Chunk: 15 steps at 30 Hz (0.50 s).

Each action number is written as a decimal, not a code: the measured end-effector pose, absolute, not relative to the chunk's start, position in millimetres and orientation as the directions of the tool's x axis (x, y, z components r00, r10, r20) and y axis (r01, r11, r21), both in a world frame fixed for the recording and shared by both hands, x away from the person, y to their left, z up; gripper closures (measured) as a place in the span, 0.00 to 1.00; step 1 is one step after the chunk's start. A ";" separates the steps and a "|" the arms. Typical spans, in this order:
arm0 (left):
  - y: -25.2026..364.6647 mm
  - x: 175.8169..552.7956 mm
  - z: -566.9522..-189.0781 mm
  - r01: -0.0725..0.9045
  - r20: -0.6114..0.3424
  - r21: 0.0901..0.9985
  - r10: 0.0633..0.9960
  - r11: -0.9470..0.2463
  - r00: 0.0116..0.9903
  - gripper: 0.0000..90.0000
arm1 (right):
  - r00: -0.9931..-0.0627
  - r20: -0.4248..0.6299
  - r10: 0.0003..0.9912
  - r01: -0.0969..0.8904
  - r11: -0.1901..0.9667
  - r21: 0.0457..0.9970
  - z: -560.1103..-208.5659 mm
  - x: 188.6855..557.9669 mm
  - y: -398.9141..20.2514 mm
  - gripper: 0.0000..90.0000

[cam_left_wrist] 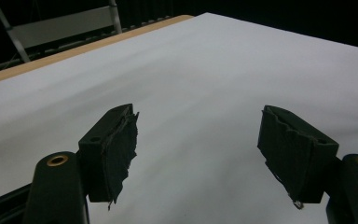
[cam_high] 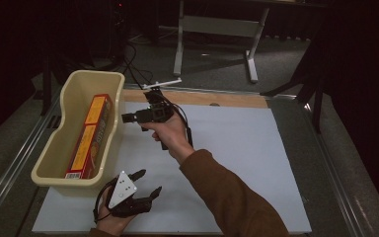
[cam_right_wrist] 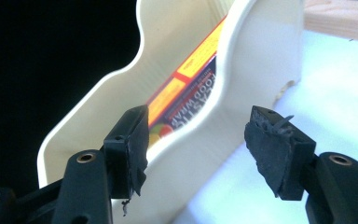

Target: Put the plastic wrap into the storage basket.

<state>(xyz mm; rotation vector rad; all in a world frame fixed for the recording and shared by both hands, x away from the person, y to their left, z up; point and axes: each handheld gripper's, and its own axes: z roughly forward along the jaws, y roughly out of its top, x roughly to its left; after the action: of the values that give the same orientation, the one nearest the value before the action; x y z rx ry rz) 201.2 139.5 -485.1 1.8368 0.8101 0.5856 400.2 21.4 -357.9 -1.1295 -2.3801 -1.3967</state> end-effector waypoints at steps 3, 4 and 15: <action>140.2 202.2 -485.4 0.271 0.033 0.922 0.755 -0.275 0.654 0.31 | -0.724 0.444 0.528 0.639 0.271 0.720 -356.0 394.8 2.3 0.40; 140.6 202.5 -485.5 0.274 0.032 0.922 0.759 -0.273 0.650 0.31 | -0.728 0.434 0.530 0.631 0.270 0.728 -355.9 393.2 -3.9 0.40; 141.8 203.3 -485.6 0.285 0.029 0.920 0.770 -0.270 0.638 0.31 | -0.774 0.231 0.589 0.496 0.338 0.800 -365.1 369.0 -58.4 0.37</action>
<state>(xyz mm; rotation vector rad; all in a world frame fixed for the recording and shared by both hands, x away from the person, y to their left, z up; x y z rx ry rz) 203.3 141.8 -485.6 1.8381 0.8431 0.5953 369.0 -58.4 -365.1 -1.0779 -2.6497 -1.5239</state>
